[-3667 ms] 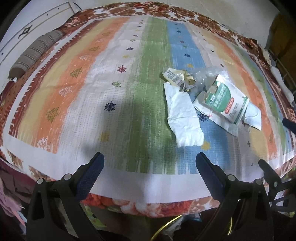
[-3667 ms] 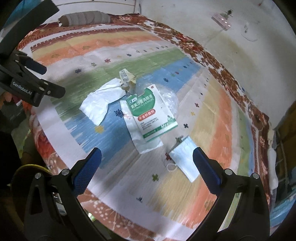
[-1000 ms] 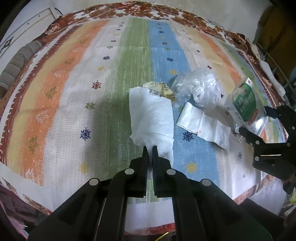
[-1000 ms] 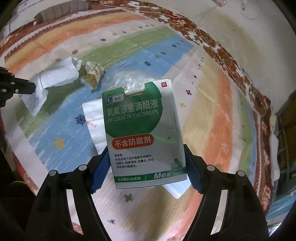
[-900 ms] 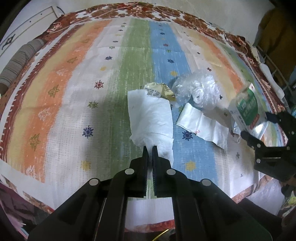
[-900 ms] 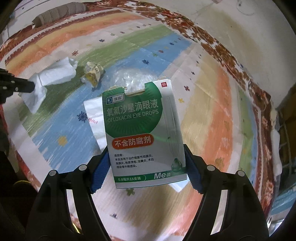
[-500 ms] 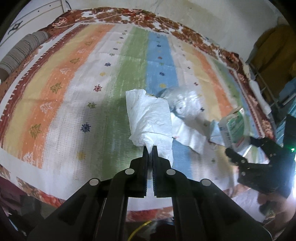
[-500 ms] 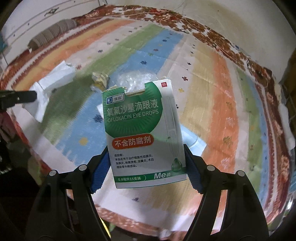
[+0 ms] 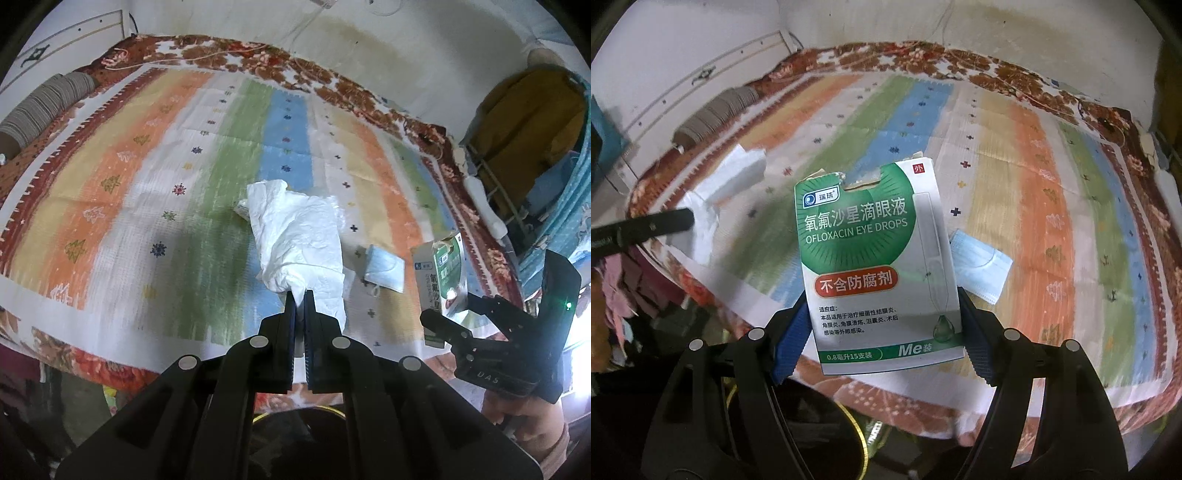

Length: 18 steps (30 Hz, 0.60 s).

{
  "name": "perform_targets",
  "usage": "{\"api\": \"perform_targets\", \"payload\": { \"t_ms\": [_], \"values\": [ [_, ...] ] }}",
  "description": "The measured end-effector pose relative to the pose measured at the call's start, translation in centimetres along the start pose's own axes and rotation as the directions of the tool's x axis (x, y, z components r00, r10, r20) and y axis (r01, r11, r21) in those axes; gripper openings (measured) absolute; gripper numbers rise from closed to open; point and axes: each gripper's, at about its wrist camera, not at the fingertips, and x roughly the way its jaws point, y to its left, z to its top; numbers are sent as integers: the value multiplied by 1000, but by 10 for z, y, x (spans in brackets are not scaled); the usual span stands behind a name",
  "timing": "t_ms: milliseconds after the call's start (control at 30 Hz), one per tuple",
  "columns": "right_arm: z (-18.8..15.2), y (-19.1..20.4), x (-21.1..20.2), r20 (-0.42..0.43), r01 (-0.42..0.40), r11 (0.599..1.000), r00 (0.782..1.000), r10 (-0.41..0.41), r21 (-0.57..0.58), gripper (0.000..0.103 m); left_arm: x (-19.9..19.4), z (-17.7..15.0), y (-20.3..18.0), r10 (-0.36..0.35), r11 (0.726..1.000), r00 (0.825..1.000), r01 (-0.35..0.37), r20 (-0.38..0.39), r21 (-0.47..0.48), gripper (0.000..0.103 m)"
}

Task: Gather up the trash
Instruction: 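Lift both held items and carry them back over the dark bin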

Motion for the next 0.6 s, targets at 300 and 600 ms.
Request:
{"api": "perform_targets", "payload": {
  "t_ms": [300, 600],
  "values": [
    [-28, 15, -42, 66, -50, 999, 997, 48, 23, 69, -32, -22, -14, -54, 998, 997, 53, 47, 22, 3],
    [-62, 16, -70, 117, -99, 992, 989, 90, 75, 69, -47, -41, -26, -76, 996, 995, 74, 60, 44, 3]
  ]
}}
